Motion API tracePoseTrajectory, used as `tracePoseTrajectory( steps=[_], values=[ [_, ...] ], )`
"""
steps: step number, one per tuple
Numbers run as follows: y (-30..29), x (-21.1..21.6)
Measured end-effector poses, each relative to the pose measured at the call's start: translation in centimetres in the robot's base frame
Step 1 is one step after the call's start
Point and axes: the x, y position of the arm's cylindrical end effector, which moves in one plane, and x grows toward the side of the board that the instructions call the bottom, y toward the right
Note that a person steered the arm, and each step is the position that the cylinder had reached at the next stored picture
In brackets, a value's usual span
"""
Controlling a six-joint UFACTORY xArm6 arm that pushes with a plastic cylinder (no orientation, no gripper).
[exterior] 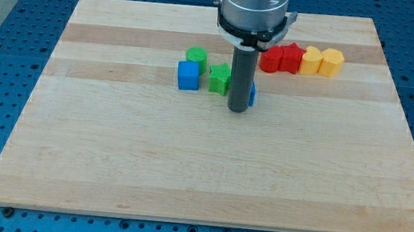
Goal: Place your arm parallel to cube
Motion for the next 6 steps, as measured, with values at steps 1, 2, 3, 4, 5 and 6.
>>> tracePoseTrajectory(
  steps=[1, 2, 3, 4, 5, 6],
  values=[
    [-3.5, 2.1],
    [-9.1, 1.7],
    [-13.1, 1.1],
    [-13.9, 1.1],
    [-13.9, 1.1],
    [-13.9, 0.1]
  ],
)
